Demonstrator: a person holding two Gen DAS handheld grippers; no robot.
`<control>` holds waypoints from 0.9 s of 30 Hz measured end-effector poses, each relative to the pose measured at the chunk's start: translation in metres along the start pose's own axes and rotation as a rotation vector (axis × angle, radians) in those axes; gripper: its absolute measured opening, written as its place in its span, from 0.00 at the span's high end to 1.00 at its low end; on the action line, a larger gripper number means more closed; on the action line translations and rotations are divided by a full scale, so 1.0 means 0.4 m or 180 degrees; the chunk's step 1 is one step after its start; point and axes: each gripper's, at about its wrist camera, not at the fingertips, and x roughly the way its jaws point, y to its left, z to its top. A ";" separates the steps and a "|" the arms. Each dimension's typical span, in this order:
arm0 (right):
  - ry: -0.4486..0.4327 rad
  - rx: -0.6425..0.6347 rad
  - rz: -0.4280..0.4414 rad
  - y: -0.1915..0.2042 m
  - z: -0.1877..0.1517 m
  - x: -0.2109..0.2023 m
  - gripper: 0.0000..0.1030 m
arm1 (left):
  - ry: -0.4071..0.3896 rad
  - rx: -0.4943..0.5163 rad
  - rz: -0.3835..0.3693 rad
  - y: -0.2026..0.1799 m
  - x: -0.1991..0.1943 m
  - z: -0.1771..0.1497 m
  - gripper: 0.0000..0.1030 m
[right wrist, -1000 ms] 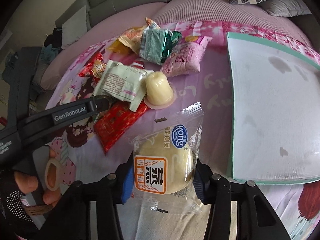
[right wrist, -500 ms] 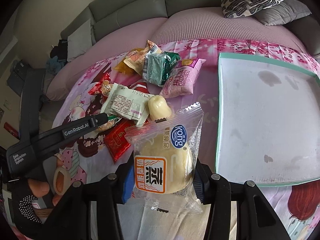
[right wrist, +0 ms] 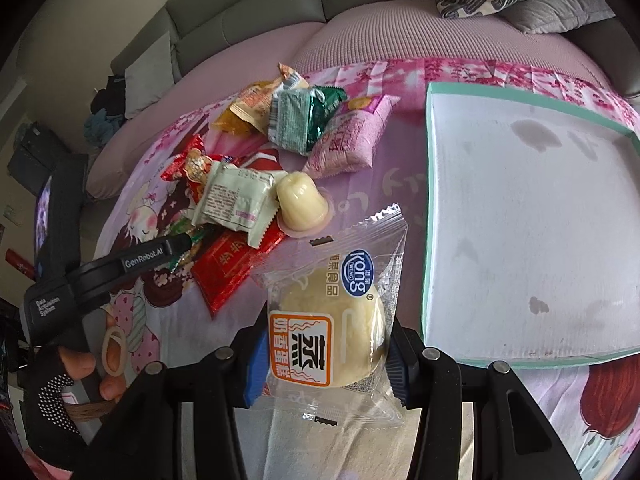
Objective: Organize snacks
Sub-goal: 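Grasp the green-edged round cookie packet with the left tool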
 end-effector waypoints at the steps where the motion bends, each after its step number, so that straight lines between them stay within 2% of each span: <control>1: 0.0027 -0.0001 -0.0006 0.000 -0.001 0.007 0.50 | 0.0027 0.0024 0.0020 -0.003 0.007 0.001 0.45; 4: 0.0105 -0.0010 -0.0028 -0.001 -0.005 0.029 0.50 | 0.0149 0.0102 0.0089 -0.015 0.053 0.000 0.44; 9: 0.0135 -0.0015 -0.0040 -0.001 -0.008 0.042 0.50 | 0.0107 0.0037 0.0006 -0.008 0.059 0.016 0.43; 11: 0.0139 -0.0011 -0.0038 -0.003 -0.009 0.044 0.50 | 0.0099 0.0074 0.0035 -0.008 0.061 0.019 0.41; 13: 0.0142 -0.0009 -0.0035 -0.004 -0.008 0.044 0.50 | 0.0070 0.0124 0.0114 -0.010 0.062 0.020 0.34; 23: 0.0173 0.0002 -0.0027 -0.006 -0.009 0.049 0.50 | -0.0053 0.0242 0.0135 -0.020 0.075 0.042 0.33; 27: 0.0187 -0.0004 -0.0033 -0.005 -0.011 0.053 0.50 | -0.0130 0.0281 0.0175 -0.023 0.077 0.050 0.28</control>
